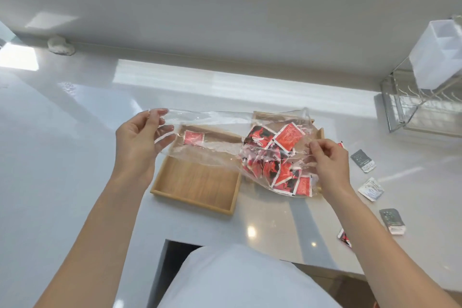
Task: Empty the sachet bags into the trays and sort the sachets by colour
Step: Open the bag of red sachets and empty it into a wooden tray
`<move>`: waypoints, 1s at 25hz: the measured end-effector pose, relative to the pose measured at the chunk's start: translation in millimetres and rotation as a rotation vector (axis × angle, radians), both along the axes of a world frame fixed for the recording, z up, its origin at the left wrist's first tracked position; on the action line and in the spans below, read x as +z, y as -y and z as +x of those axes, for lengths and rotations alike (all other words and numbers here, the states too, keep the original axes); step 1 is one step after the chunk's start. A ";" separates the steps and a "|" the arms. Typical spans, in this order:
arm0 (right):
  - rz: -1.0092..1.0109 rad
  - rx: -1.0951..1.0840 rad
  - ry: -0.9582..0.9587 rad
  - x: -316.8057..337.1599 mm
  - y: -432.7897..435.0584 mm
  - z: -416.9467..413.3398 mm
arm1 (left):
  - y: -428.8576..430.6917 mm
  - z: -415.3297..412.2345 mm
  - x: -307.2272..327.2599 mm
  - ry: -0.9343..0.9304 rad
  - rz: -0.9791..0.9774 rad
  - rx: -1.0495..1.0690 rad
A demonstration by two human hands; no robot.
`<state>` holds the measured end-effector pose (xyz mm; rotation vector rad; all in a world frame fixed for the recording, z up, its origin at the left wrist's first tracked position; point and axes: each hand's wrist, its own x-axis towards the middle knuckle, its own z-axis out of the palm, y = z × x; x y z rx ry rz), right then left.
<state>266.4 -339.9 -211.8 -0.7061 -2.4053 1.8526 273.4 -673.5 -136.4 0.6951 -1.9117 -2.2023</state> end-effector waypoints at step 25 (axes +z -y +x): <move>0.247 0.002 -0.312 14.3 36.1 2.5 | 21.9 8.1 -30.9 -0.013 0.015 0.115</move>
